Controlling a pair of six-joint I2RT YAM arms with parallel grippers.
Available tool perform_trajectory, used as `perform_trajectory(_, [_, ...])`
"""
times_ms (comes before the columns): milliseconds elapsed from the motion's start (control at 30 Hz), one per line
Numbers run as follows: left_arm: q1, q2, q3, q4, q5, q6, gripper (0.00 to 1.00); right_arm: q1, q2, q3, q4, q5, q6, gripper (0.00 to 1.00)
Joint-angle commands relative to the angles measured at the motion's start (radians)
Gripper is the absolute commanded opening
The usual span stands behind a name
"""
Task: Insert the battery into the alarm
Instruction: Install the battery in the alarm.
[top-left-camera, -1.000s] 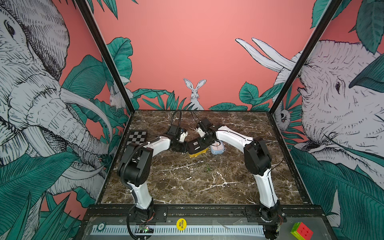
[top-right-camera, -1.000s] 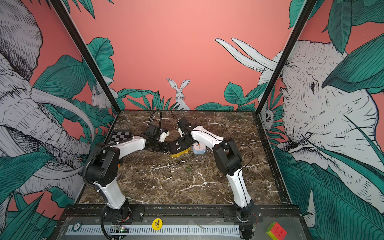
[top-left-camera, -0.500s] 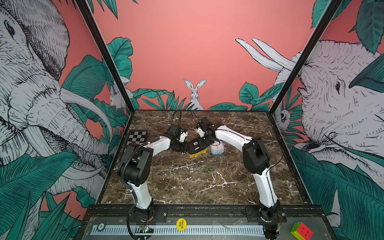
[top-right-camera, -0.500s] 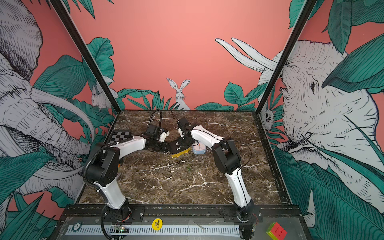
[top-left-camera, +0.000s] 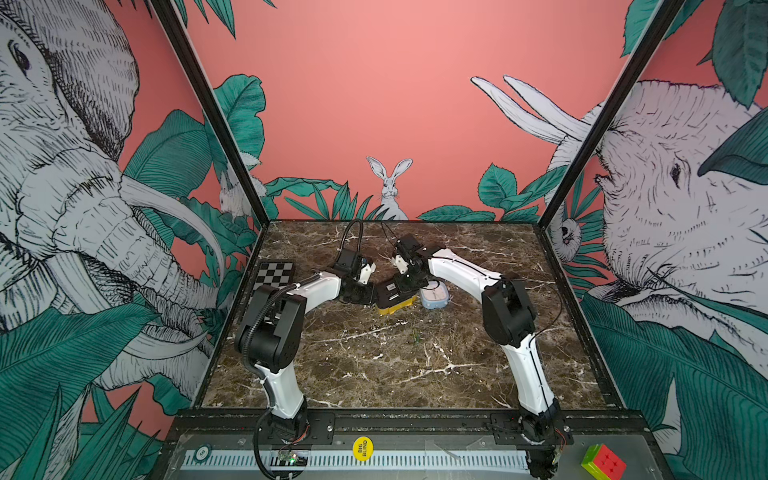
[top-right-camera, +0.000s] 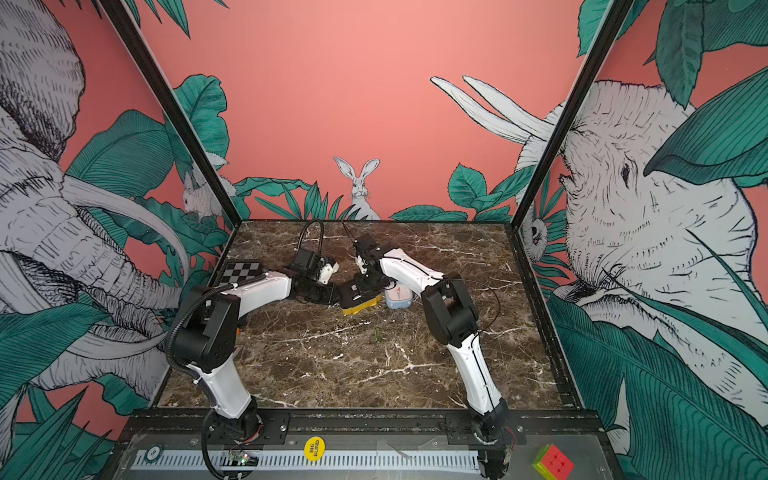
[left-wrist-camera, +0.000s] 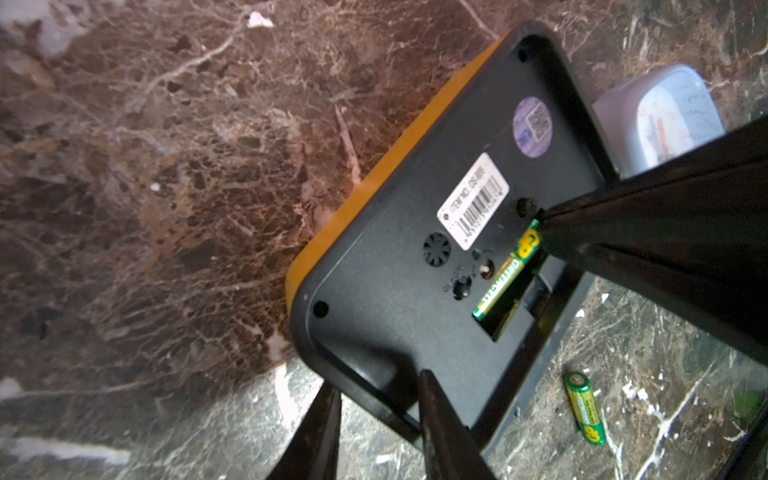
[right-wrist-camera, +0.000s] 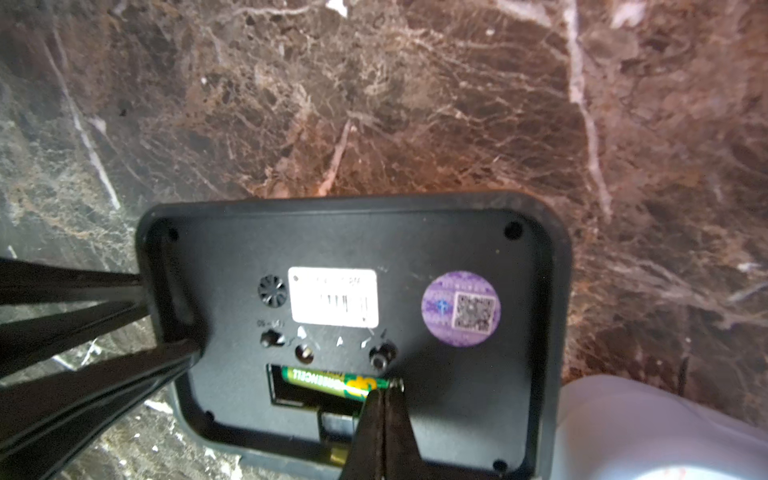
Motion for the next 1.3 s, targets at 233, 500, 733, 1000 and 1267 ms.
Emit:
perform_trajectory(233, [-0.005, 0.073, -0.027, -0.052, -0.084, 0.003, 0.33, 0.038, 0.099, 0.023, -0.101, -0.033, 0.008, 0.00])
perform_trajectory(500, [-0.005, 0.046, -0.027, -0.058, -0.094, 0.005, 0.33, 0.038, -0.037, 0.025, 0.050, 0.015, -0.058, 0.09])
perform_trajectory(733, [-0.004, -0.012, 0.035, -0.081, -0.086, 0.017, 0.38, 0.029, -0.190, -0.053, 0.160, 0.099, -0.201, 0.43])
perform_trajectory(1000, [0.031, -0.033, 0.163, -0.081, -0.003, 0.048, 0.52, -0.011, -0.326, -0.297, 0.201, 0.100, -0.487, 0.82])
perform_trajectory(1267, [0.095, 0.132, 0.314, -0.071, 0.235, 0.063, 0.58, -0.010, -0.331, -0.373, 0.206, 0.100, -0.702, 0.92])
